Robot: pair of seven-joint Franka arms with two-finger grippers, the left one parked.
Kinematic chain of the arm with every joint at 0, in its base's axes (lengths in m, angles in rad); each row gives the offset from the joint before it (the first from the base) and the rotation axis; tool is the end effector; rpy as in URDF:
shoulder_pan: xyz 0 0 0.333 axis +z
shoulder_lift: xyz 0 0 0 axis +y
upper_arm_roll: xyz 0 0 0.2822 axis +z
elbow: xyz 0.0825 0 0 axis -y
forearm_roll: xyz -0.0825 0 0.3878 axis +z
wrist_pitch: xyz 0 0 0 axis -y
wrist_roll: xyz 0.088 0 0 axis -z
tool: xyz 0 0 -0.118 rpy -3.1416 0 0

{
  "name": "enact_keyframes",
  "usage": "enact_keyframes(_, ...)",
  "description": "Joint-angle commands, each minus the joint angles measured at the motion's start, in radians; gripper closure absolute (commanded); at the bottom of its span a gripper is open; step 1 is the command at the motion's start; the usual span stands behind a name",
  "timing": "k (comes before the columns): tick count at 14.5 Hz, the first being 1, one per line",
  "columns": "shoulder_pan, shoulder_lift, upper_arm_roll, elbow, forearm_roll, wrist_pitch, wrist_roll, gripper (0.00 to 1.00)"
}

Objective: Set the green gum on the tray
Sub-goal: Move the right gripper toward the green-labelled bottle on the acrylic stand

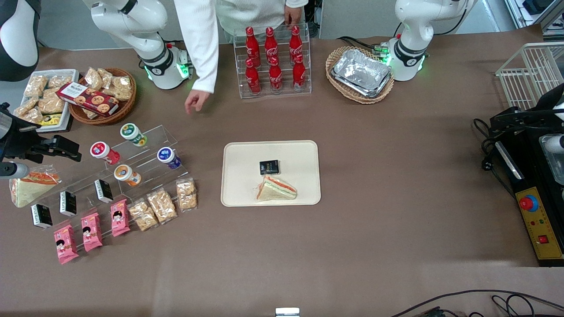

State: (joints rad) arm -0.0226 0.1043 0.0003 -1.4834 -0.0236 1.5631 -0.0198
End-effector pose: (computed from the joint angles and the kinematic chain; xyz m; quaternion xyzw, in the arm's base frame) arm 0.5854 -0.0159 0.5609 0.9999 -0.0012 -0.0125 0.0115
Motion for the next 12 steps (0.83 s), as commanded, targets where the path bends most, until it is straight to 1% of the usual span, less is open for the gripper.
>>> enact_keyframes(1, -0.003, -0.008, -0.003, 0.006, 0.004, 0.005, -0.017, 0.00)
enact_keyframes(3, -0.005, -0.017, -0.003, 0.006, 0.011, 0.006, -0.037, 0.00)
enact_keyframes(5, -0.007, -0.029, -0.005, -0.004, 0.030, 0.006, -0.156, 0.00)
enact_keyframes(6, -0.013, -0.041, -0.011, -0.012, 0.037, 0.006, -0.176, 0.00)
enact_keyframes(7, -0.020, -0.064, -0.013, -0.035, 0.060, 0.006, -0.186, 0.00)
enact_keyframes(8, -0.023, -0.101, -0.025, -0.079, 0.083, 0.014, -0.189, 0.00)
enact_keyframes(12, -0.022, -0.279, -0.034, -0.340, 0.088, 0.106, -0.213, 0.00)
